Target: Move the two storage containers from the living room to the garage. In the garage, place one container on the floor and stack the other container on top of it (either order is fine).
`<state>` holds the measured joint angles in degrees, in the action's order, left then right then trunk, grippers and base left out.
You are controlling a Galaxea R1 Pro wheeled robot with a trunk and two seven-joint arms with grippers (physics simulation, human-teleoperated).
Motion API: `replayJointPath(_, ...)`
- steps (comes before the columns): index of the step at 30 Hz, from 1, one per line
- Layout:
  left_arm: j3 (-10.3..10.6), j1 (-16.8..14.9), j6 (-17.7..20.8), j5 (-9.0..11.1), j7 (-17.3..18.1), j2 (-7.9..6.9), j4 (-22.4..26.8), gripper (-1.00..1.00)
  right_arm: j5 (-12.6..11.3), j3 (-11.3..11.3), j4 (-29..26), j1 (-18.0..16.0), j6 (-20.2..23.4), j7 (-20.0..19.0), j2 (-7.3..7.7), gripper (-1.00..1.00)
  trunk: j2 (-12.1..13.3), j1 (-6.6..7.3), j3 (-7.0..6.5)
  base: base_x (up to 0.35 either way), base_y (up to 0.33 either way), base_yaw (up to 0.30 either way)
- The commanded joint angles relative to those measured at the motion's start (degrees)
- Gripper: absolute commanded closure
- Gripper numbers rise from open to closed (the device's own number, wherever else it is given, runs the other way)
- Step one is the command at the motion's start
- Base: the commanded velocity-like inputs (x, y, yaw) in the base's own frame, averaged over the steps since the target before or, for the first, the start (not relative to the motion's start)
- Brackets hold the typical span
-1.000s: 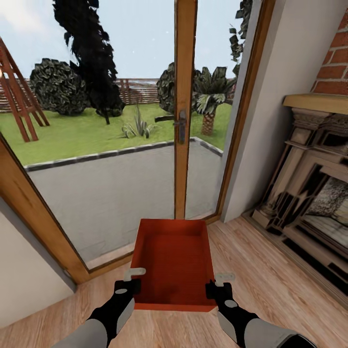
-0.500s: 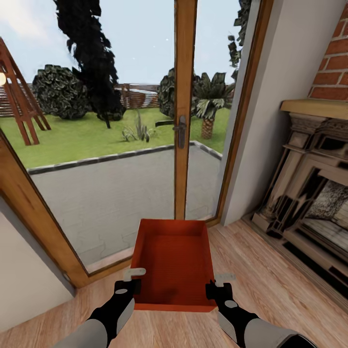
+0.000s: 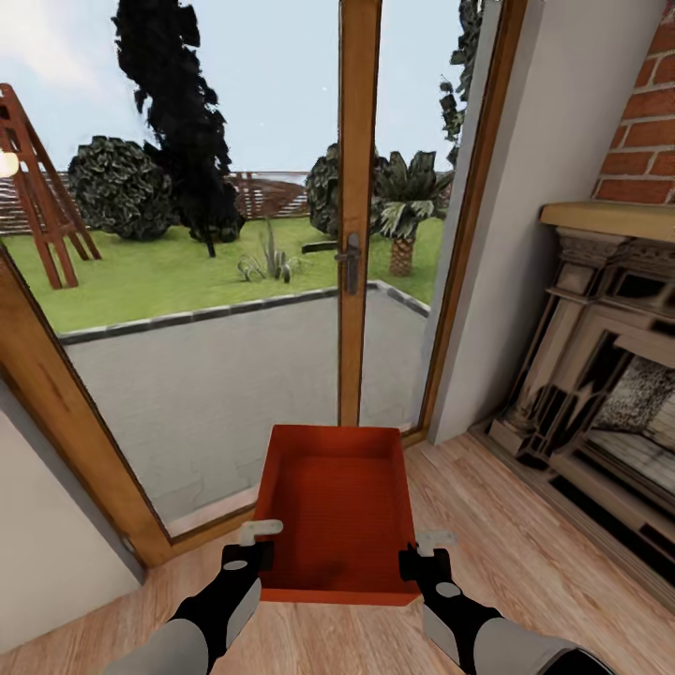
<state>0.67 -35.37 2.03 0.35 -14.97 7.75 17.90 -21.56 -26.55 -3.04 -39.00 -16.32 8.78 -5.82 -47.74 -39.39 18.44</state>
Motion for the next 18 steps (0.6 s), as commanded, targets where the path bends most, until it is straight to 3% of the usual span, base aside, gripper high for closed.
replayJointPath(1,-1.52,-0.05,0.26,-0.93,-0.47,-0.02,1.61,1.00,-1.20,-0.08,0.58,-0.03,-0.38,0.10,0.02,1.00,-0.05,-0.01,-0.03,0.000,0.000,0.000)
replayJointPath(18,-1.37,-0.06,0.26,-0.97,-0.41,-0.02,1.61,1.00,-1.12,-0.08,0.58,-0.03,-0.38,0.10,0.03,1.00,-0.05,-0.01,-1.61,0.000,0.000,0.000)
